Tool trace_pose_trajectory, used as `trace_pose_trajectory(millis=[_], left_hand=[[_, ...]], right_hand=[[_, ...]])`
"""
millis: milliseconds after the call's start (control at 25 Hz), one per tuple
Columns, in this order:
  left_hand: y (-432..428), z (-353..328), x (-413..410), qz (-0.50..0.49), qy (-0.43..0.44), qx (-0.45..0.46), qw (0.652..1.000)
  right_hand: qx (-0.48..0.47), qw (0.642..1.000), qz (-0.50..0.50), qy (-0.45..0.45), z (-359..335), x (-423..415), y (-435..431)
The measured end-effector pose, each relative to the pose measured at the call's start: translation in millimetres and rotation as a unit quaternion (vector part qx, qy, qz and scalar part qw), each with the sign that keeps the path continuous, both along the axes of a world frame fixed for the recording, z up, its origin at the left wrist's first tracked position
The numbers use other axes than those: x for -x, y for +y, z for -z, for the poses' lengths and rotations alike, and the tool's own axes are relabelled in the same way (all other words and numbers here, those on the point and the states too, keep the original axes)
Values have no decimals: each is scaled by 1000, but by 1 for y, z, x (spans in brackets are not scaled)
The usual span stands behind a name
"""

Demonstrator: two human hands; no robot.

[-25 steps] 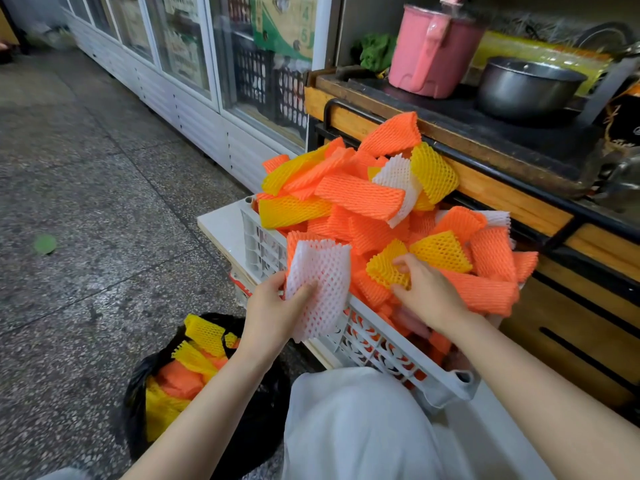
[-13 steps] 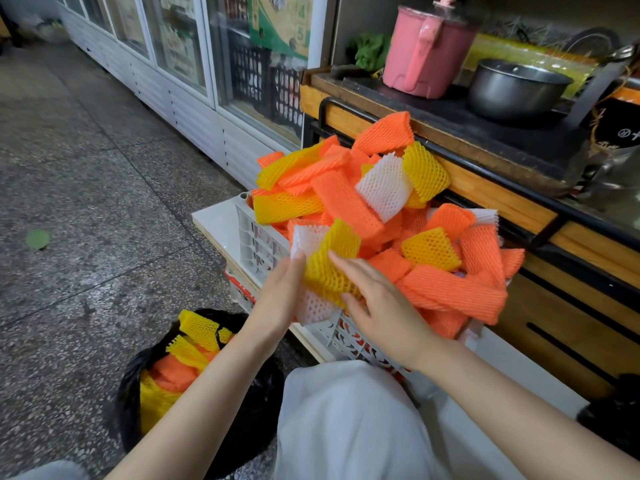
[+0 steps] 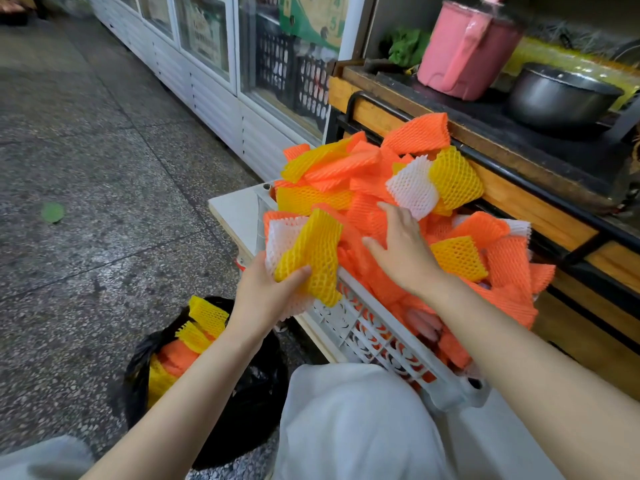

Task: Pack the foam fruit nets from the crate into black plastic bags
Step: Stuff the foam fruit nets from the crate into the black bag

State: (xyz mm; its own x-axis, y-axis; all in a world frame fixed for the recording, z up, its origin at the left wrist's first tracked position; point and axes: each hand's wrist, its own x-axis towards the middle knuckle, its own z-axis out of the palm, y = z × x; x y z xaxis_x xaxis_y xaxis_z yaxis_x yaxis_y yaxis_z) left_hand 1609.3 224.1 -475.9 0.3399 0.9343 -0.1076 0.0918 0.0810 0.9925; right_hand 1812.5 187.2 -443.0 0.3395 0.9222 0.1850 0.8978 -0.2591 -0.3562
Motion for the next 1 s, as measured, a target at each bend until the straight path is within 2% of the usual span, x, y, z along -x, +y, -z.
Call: trace_pose_trajectory(millis=[120,320,400,560,640,680,760,840,920,1000], left_hand=[[2,5,6,-1,-3,7,1000],[4,9,8,3,-15,27,999],[1,8,5,9,-36,33,999],[-5,2,-4,41,-62,34,997],[-9,-1,-13,52,-74,30,995],[-11,-3,-18,62,-79,30,994],[-18,-7,-32,85,-78,25,993],[-27,-10,-46,105,-71,23,992],[-35,-12,-57,124,-70,21,990],[-41,-14,-64,135,-64,10,989]], right_hand=[[85,996,8,6,22,-6,24],[87,993,-15,77,31,10,25],[46,996,-12,75,25,13,20],[-117,991,34,57,3,2,-15],[-137,987,75,36,-7,-22,-45],[-99,991,94,19,-10,-40,-61],[83,987,139,-22,-8,-74,-90],[254,949,182,-43,1,-93,-114],[284,939,195,-23,10,-99,-127],[226,951,209,2,8,-100,-133]])
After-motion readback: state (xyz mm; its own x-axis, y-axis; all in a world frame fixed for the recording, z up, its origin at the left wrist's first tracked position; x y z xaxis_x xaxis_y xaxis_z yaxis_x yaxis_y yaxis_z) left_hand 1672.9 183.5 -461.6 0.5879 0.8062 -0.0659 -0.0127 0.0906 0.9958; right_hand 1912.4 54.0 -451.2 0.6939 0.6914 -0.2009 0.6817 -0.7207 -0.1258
